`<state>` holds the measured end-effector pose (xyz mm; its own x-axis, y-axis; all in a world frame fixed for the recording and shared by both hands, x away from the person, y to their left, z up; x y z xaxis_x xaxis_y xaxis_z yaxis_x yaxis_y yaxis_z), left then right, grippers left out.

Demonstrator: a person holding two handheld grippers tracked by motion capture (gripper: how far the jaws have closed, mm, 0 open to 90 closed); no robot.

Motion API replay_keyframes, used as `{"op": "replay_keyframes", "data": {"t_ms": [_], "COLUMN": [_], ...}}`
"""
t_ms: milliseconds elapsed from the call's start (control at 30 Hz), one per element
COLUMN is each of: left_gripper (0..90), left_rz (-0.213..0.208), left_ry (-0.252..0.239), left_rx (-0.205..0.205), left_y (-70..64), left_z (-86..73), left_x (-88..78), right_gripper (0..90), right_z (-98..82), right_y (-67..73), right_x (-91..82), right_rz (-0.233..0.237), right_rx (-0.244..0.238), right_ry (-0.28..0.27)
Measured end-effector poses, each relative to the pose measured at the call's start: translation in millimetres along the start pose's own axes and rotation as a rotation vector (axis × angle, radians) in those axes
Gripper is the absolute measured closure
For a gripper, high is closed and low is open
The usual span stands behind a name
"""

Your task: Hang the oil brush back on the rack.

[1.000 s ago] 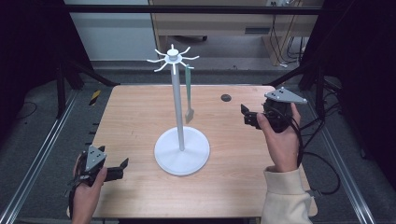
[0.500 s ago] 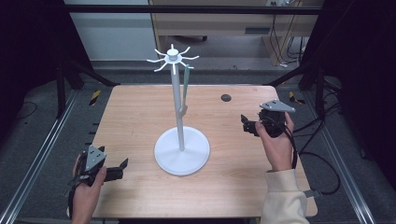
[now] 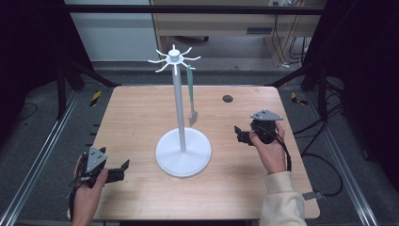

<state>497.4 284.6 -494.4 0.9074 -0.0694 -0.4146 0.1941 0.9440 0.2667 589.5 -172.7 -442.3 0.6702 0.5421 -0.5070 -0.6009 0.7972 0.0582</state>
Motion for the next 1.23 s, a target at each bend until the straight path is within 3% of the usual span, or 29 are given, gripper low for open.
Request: {"op": "replay_keyframes", "data": {"t_ms": [533, 733, 1100, 1233], "left_gripper": [2.0, 2.0, 2.0, 2.0], "left_rz": [-0.004, -0.004, -0.003, -0.003], "left_ry": [0.007, 0.007, 0.007, 0.006], "left_rx": [0.005, 0.005, 0.008, 0.010], "left_y": [-1.0, -0.8, -1.6, -1.7], "left_z": [-0.9, -1.0, -1.0, -0.9], "left_x": [0.7, 0.9, 0.8, 1.0], "right_gripper": [11.5, 12.1, 11.9, 12.7], "right_z": [-24.1, -35.5, -57.2, -58.9], "right_y": [7.8, 13.6, 26.1, 28.4], "right_x": [28.0, 41.4, 64.7, 66.5], "right_rz": [0.065, 0.102, 0.161, 0.170], "right_rx": [-0.006, 0.019, 0.016, 0.034], "right_ry": [0.062, 0.076, 0.171, 0.165]}}
Point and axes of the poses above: each handheld gripper's, and its own axes: x roughly forward along the jaws, z roughly out of its top, y roughly to its left, the point moved 8 cm from there along x, roughly forward along the jaws, and after that the axes turned 15 degrees about z, right-handed, at the moved point
